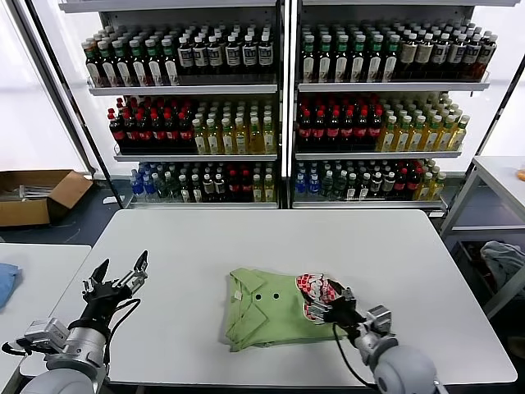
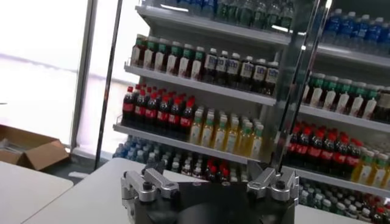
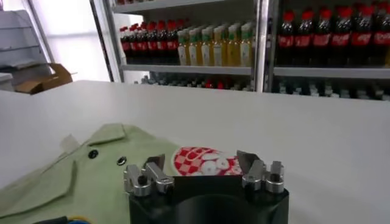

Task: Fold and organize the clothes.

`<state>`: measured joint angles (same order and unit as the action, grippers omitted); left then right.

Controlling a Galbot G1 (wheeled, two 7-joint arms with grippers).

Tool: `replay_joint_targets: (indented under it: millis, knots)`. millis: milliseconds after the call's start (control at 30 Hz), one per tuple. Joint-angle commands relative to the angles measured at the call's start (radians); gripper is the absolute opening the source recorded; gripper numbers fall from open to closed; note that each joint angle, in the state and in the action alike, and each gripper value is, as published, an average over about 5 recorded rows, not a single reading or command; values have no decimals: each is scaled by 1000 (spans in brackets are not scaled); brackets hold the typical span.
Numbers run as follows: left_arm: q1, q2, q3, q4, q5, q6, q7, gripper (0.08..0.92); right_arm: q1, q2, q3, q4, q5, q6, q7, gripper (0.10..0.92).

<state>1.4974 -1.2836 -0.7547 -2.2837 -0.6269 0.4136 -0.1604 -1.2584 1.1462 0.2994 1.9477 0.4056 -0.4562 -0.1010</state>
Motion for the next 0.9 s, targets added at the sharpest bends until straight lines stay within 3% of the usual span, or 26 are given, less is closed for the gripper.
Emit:
replay_joint_targets:
  millis: [33, 167, 467, 900]
  knots:
    - [11, -14, 25, -9, 25, -1, 5, 823, 143, 118, -251, -142, -75, -67, 84, 800]
    - [10, -12, 19, -6, 20, -1, 5, 823, 118, 107, -238, -105, -76, -51, 101, 821]
    - [9, 1, 2, 0, 25, -2, 29, 823, -56, 18, 23, 177, -44, 112, 103, 823]
    - [18, 27, -32, 32, 95, -43, 172, 823, -322, 52, 462, 233, 1, 231, -43, 823]
